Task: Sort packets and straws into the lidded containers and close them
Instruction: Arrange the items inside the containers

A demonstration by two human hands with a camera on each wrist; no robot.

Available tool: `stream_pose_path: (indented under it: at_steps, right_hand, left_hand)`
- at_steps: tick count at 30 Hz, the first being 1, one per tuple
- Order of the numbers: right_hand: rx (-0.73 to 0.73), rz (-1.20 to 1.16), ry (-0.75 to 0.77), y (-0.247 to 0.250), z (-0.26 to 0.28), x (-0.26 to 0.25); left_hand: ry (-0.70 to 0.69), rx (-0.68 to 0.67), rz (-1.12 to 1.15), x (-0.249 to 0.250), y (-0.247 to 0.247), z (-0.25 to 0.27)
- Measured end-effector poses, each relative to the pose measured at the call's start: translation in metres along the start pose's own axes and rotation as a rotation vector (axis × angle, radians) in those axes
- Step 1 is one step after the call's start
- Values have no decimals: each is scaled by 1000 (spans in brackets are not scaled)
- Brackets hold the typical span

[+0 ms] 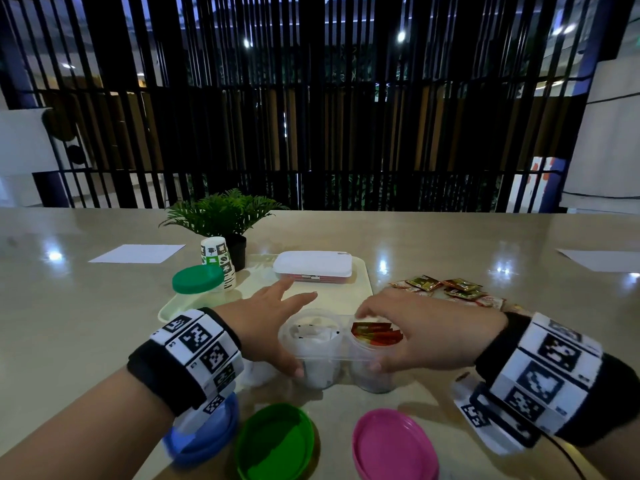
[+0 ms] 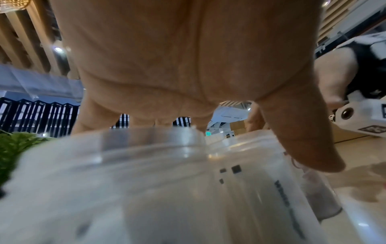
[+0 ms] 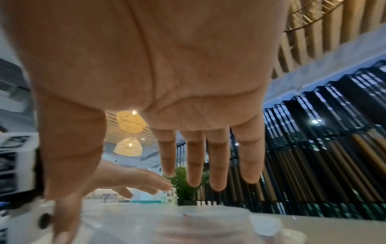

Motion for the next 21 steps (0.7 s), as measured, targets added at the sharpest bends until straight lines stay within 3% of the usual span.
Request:
stream_pose_path:
  at_steps: [2,7,15,21]
  right_hand:
    - [-23,71,58,-4,10,-18]
    - [-309,165,159,-37,22,-30]
    - [-245,393,77,-79,19,-22]
    - [-366,65,130,-40,19,-26]
  left_hand:
    - [-3,-19,7,2,-1,-5]
    - [-9,-31,39,1,-9,-13]
    - [42,10,-70,7,-14,-7]
    - [60,39,-112,10,-15,-5]
Point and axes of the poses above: each hand's wrist, its own z-axis away from the middle knuckle, its own y-axis out of the back of the hand, x = y × z, the point moved 4 cm from there along -z, towards the middle knuckle, and after that the axes turned 6 degrees about -z, right-handed, at the moved point
